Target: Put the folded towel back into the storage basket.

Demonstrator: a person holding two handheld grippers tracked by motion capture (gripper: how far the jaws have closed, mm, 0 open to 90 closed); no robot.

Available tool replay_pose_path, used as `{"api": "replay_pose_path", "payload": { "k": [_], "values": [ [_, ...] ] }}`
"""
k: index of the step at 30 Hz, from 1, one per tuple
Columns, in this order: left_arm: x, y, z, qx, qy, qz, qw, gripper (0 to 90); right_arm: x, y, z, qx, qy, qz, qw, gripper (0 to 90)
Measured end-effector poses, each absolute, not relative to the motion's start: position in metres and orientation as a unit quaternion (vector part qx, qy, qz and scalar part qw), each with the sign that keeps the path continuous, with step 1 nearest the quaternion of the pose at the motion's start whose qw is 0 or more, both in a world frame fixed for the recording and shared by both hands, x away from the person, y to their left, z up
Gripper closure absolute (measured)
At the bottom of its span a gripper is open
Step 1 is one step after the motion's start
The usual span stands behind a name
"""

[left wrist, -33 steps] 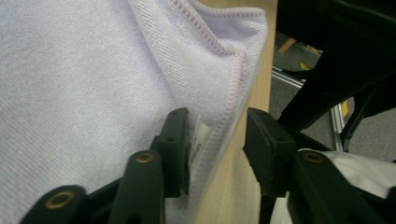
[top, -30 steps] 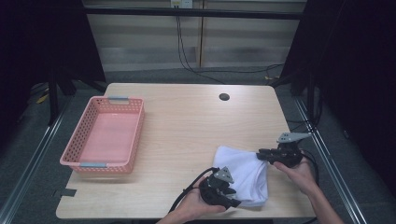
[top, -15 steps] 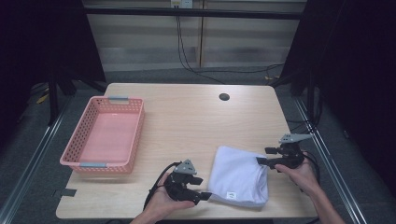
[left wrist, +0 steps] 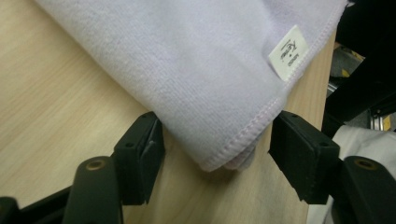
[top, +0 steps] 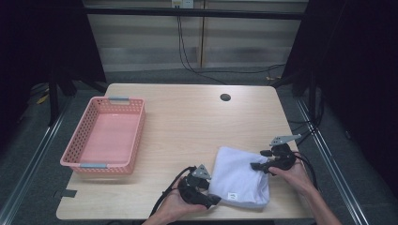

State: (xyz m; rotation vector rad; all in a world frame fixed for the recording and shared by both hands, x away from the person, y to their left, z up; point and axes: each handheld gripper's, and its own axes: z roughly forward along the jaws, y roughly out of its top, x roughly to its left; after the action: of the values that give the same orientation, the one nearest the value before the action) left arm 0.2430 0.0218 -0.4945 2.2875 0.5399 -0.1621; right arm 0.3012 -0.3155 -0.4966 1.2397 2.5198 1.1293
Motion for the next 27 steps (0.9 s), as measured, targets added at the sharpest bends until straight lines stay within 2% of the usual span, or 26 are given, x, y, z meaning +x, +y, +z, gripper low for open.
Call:
{"api": "replay_pose_path", "payload": {
  "k": [4,7,9,12,13,14,15,16,17,19,21,22,23,26,27],
  "values": [
    [0.245,0.022,-0.495,0.896,0.213,-0.067,0.383,39.3,0.305,-0.316,-0.499,0.408,0.835,0.365,0.054,16.0],
    [0.244,0.021,-0.496,0.893,0.216,-0.063,0.39,39.8,0.305,-0.316,-0.499,0.408,0.837,0.36,0.054,16.3],
    [0.243,0.02,-0.496,0.89,0.224,-0.059,0.393,44.7,0.304,-0.315,-0.5,0.406,0.838,0.36,0.058,17.2],
    [0.243,0.02,-0.496,0.892,0.219,-0.061,0.392,53.3,0.301,-0.315,-0.498,0.405,0.837,0.365,0.046,27.4],
    [0.242,0.02,-0.496,0.892,0.22,-0.059,0.39,53.3,0.301,-0.315,-0.498,0.405,0.837,0.365,0.046,27.4],
    [0.241,0.02,-0.496,0.893,0.217,-0.059,0.39,61.4,0.298,-0.314,-0.497,0.401,0.839,0.368,0.036,39.3],
    [0.239,0.02,-0.496,0.894,0.222,-0.047,0.386,63.9,0.296,-0.314,-0.497,0.404,0.837,0.368,0.031,40.4],
    [0.239,0.021,-0.497,0.89,0.225,-0.06,0.392,66.2,0.296,-0.314,-0.497,0.404,0.836,0.37,0.032,42.7],
    [0.239,0.021,-0.497,0.891,0.225,-0.06,0.389,69.4,0.295,-0.314,-0.497,0.403,0.836,0.373,0.024,48.8],
    [0.239,0.021,-0.497,0.892,0.223,-0.059,0.388,71.4,0.295,-0.314,-0.497,0.402,0.836,0.373,0.018,51.2],
    [0.24,0.022,-0.498,0.889,0.225,-0.065,0.392,72.6,0.294,-0.314,-0.498,0.403,0.833,0.38,0.011,58.3],
    [0.24,0.022,-0.498,0.889,0.225,-0.065,0.392,72.9,0.294,-0.314,-0.498,0.403,0.833,0.38,0.011,58.3],
    [0.24,0.022,-0.498,0.889,0.227,-0.069,0.392,73.2,0.293,-0.314,-0.498,0.403,0.831,0.383,0.01,64.8],
    [0.241,0.023,-0.497,0.888,0.23,-0.068,0.392,74.0,0.292,-0.314,-0.497,0.406,0.828,0.385,0.01,67.2],
    [0.242,0.024,-0.496,0.885,0.229,-0.082,0.396,74.6,0.292,-0.314,-0.497,0.414,0.823,0.389,0.008,69.1]
  ]
}}
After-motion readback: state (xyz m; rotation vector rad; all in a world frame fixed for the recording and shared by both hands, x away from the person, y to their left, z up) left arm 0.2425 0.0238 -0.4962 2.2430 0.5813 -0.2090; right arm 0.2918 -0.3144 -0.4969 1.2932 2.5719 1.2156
